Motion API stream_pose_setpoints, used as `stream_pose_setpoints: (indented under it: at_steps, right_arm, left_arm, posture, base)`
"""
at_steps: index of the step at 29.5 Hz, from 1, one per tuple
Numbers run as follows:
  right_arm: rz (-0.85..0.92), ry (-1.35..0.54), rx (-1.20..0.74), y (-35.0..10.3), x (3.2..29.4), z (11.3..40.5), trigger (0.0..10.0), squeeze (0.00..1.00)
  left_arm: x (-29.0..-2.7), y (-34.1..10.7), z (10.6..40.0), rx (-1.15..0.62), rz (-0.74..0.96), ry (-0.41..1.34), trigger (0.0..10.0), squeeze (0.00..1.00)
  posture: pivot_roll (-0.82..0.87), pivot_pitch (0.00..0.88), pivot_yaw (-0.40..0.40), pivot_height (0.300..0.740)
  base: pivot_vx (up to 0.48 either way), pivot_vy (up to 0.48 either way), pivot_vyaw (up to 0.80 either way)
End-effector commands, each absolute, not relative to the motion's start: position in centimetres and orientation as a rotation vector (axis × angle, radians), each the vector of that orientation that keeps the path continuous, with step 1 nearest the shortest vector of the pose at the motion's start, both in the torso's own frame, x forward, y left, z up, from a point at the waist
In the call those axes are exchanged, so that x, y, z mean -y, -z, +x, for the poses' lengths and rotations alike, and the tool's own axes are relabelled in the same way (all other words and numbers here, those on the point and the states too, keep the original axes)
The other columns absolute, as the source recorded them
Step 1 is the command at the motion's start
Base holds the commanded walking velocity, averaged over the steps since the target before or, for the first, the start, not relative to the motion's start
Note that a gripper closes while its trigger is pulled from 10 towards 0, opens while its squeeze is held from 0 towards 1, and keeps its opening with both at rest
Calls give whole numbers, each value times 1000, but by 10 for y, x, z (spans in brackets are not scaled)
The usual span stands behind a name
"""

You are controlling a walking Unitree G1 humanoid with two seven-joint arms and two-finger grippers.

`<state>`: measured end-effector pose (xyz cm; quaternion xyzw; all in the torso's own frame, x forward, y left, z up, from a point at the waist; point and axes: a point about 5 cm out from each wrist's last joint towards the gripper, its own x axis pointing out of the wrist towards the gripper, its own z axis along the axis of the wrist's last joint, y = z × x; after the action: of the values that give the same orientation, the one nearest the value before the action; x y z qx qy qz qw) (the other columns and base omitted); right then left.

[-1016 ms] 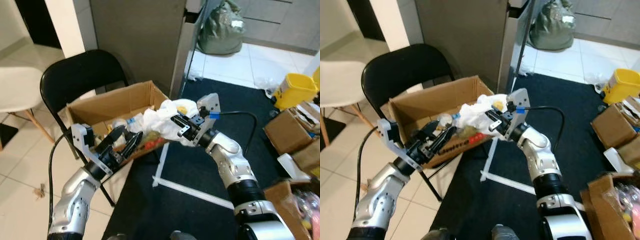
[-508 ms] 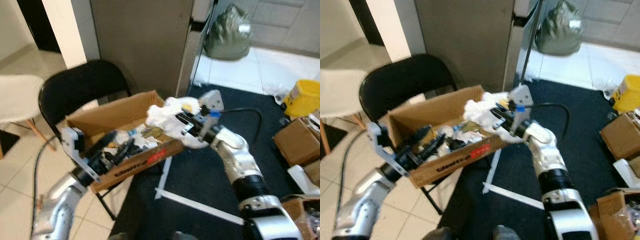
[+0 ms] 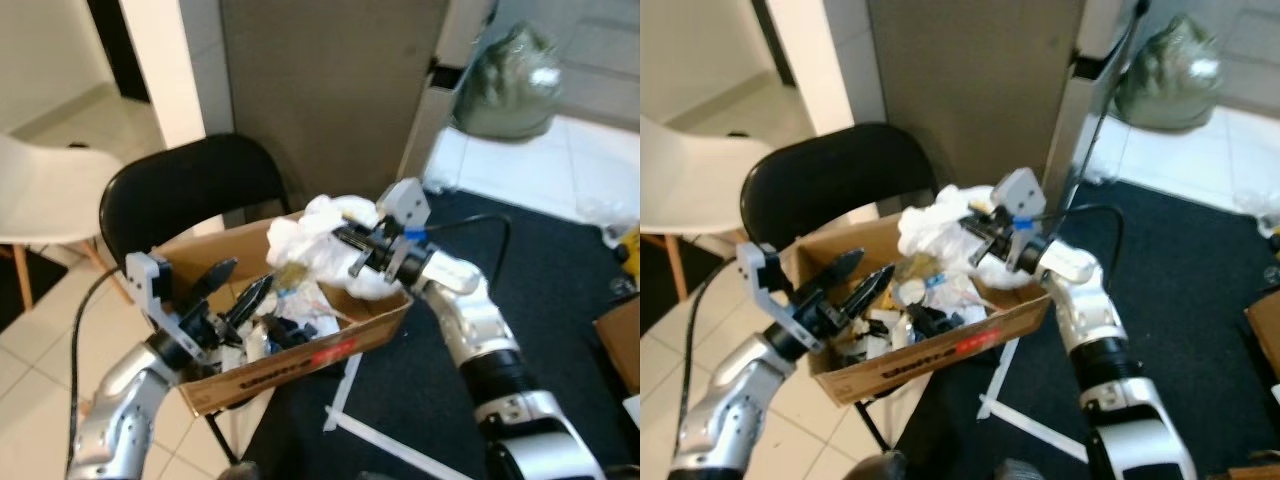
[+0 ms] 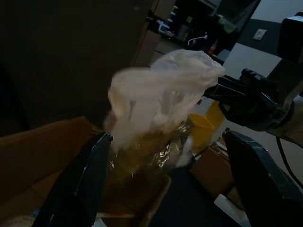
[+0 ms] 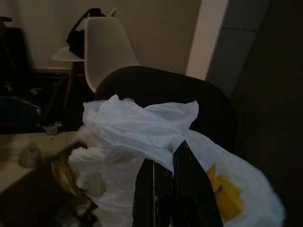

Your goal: Picking trash to rubbish bin

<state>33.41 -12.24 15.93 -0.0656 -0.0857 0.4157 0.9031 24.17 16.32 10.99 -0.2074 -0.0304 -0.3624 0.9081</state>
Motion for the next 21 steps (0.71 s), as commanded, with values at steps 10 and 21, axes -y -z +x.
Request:
stream_pose_setpoints:
  at_steps: [10, 21]
  right_arm:
    - [-165, -897, 178, -158, 122, 328, 10000, 0]
    - [-229, -962, 156, -156, 122, 323, 10000, 0]
  left_arm:
    - [-160, -109, 242, 42, -422, 765, 10000, 0]
    - [-161, -111, 240, 31, -432, 794, 10000, 0]
  posture:
    - [60, 0, -18, 740]
    - [61, 0, -17, 740]
  base:
    - [317, 0, 393]
    - [23, 0, 64]
